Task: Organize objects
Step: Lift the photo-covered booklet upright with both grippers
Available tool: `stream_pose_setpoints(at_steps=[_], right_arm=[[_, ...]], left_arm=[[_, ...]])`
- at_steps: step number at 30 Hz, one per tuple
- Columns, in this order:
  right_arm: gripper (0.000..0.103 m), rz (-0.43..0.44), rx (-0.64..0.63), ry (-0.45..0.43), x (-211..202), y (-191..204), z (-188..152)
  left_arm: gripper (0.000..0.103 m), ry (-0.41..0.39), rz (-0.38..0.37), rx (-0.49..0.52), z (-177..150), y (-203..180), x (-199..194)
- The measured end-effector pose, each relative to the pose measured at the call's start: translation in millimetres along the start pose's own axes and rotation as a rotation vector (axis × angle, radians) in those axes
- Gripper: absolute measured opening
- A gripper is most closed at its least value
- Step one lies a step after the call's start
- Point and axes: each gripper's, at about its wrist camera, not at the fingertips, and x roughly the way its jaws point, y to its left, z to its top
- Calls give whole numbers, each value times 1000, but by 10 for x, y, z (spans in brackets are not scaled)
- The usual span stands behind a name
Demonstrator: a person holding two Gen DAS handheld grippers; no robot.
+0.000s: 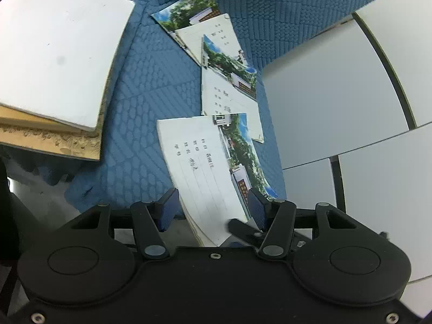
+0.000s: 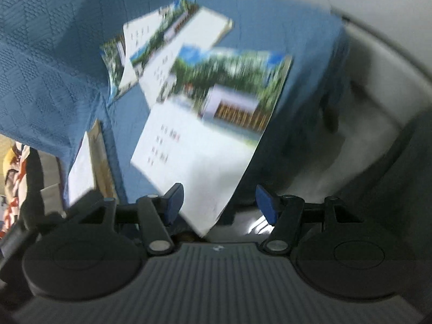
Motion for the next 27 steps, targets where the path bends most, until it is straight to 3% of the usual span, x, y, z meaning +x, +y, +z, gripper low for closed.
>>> stream_pose_setpoints(at_steps=[8,13,14,16,19,27], right_arm=[[62,77,213,23,407,-70,-145],[39,138,306,30,487,-182,-188],[35,141,309,27,478,-182,-196],[13,157,305,25,433,-181,-191],[7,147,273,21,316,-132,-160],[6,144,151,-17,-91,-88,-66]], left_arm=[[55,-3,-26,-83,5,170,-16],[59,-2,-38,-112,24,227,11],[59,0,-38,-120,26,239,21],[60,4,-45,-134,28,270,32],[60,10,-46,-143,28,303,48],[65,47,-72,-141,-82,336,132]])
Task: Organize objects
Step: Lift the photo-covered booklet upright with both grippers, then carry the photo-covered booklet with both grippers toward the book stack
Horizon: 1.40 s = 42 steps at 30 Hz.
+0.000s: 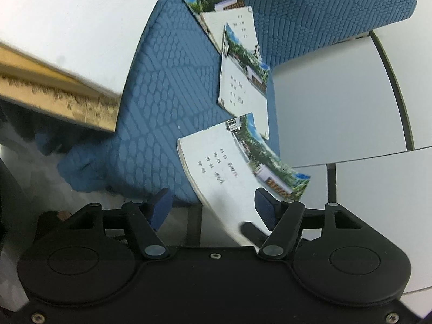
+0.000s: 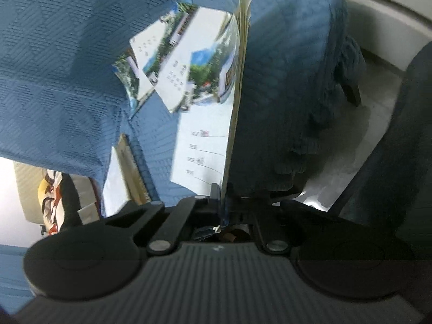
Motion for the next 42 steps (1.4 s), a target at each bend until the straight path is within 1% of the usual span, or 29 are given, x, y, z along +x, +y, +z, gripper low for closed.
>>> stream_pose_setpoints(at_steps=[8,15,18,19,22,24,26,28,30,31,32,35,37,40,42], right_arm=[[5,16,-27,-16,-336,127,38],[6,32,-53,-7,-476,325,-35],[6,43,-78,8,-562,406,-82],[6,48,-79,16,-571,435,-96],[6,66,-63,36,-606,489,-133],[6,86,-50,52,-631,519,-156],[6,99,-34,66,-649,541,-179],[6,107,-18,81,-665,560,-202],[6,106,-24,91,-675,588,-224],[6,103,-25,94,-675,597,-228],[6,104,-20,101,-666,599,-233],[6,91,-11,103,-681,594,-226],[6,85,-14,102,-698,609,-221],[7,61,-33,99,-714,657,-210],[8,49,-48,90,-734,699,-197]], left_arm=[[68,56,-70,-66,-6,207,59],[68,103,-167,-197,11,399,178],[67,112,-204,-262,1,500,209],[64,114,-214,-284,5,538,213],[61,113,-253,-349,17,638,226],[55,124,-274,-371,18,674,243],[47,133,-292,-389,13,698,252],[41,140,-299,-400,9,715,266],[31,137,-293,-385,9,688,258],[21,139,-291,-370,9,661,244],[18,141,-290,-354,15,631,232],[14,126,-293,-324,28,562,183],[9,110,-289,-300,50,512,134],[8,88,-274,-250,83,412,39],[7,86,-297,-248,83,366,-49]])
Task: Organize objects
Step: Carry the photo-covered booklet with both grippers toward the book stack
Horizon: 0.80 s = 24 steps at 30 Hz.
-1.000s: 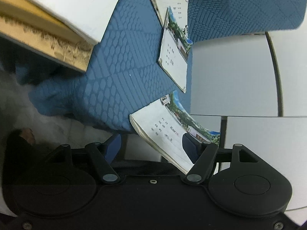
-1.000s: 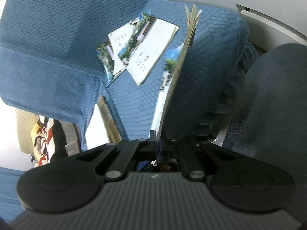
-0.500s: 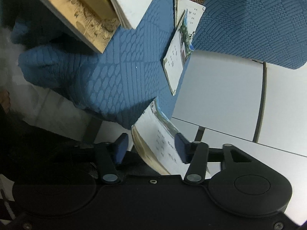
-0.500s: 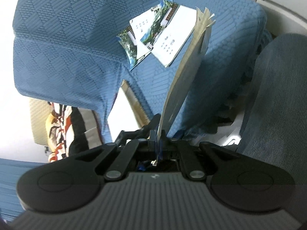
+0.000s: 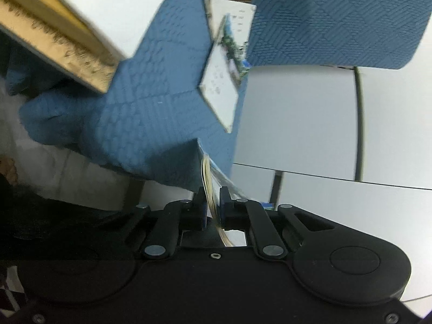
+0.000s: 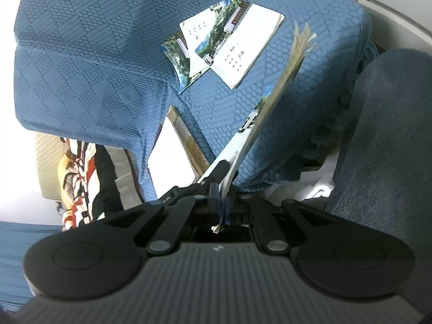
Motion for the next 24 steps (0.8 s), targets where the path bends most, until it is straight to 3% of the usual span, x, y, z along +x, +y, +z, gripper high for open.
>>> stream_pose_setpoints(at_steps=[7,14,24], right_arm=[[9,33,-64,-32,-154,266,67],[9,89,-126,-24,-153,608,147],[9,188,-268,39,84,1265,126]], left_arm=[[7,-43,-51,83,51,-443,-260],[7,-121,-2,188,143,-837,-673],[6,-274,3,288,318,-1250,-1553]])
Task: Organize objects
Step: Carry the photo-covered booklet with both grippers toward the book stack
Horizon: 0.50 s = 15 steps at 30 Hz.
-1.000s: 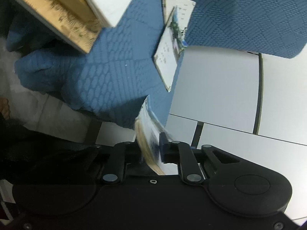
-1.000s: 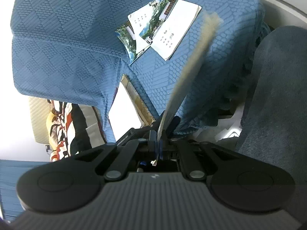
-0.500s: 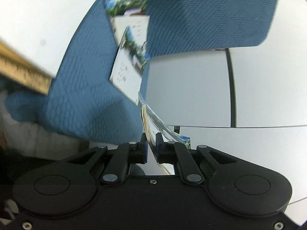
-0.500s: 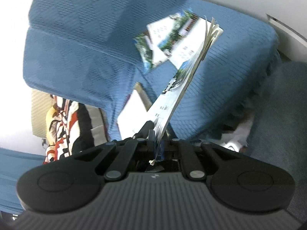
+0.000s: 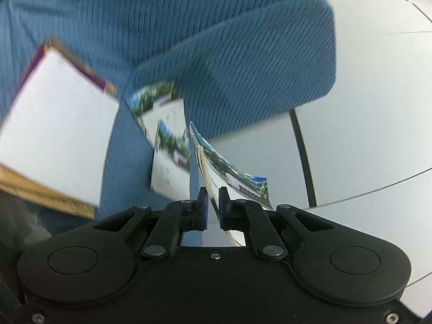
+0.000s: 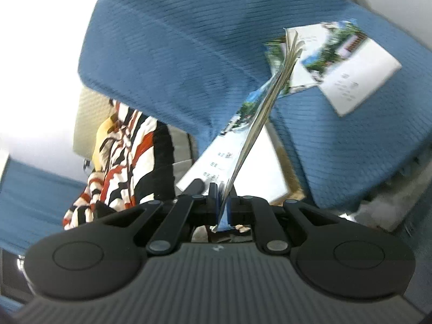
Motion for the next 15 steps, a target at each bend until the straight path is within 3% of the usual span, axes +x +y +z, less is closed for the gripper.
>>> stream_pose_setpoints(at_steps=[7,15], right_arm=[[11,21,-55,28,377,236,102],[10,8,-106,58,904,223,29]], left_arm=[[4,-90,19,55,293,-28,-351],[4,-123,48,50,496,319,-437]])
